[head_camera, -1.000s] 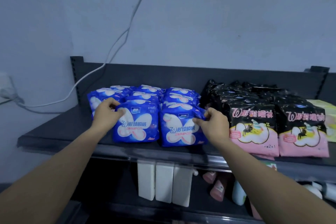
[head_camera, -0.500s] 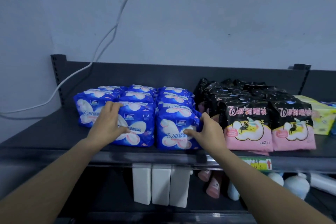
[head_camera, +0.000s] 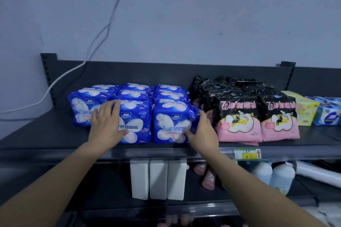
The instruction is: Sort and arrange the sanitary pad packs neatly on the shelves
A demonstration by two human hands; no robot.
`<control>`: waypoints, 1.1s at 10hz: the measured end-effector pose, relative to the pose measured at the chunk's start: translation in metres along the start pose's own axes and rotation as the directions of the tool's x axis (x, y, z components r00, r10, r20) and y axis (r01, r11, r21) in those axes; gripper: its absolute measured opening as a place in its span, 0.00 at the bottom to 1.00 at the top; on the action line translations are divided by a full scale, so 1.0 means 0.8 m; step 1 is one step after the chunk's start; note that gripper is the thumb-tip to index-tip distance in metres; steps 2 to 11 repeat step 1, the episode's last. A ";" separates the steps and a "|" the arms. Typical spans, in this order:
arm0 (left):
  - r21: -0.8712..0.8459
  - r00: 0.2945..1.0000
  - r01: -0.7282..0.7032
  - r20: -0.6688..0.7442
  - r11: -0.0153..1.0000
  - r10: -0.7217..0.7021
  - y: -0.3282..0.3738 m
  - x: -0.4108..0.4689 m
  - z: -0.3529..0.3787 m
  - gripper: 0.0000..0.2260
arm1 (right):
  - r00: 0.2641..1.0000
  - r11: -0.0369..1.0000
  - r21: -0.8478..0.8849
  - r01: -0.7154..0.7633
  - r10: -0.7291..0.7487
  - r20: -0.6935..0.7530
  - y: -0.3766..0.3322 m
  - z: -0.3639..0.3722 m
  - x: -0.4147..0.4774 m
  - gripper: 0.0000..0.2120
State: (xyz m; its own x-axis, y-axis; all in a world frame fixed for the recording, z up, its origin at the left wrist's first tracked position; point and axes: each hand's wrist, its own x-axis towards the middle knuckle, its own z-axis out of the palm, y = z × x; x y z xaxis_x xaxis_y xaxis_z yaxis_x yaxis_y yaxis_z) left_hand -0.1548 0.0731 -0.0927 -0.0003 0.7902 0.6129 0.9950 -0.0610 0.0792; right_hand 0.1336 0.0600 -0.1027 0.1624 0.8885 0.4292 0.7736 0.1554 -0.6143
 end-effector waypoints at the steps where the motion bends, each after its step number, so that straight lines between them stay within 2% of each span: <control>1: 0.072 0.999 -0.008 0.053 0.997 0.005 0.019 -0.002 -0.008 0.46 | 1.000 0.999 -0.038 0.020 -0.021 -0.016 0.000 -0.013 -0.010 0.38; 11: 0.072 0.999 -0.008 0.053 0.997 0.005 0.019 -0.002 -0.008 0.46 | 1.000 0.999 -0.038 0.020 -0.021 -0.016 0.000 -0.013 -0.010 0.38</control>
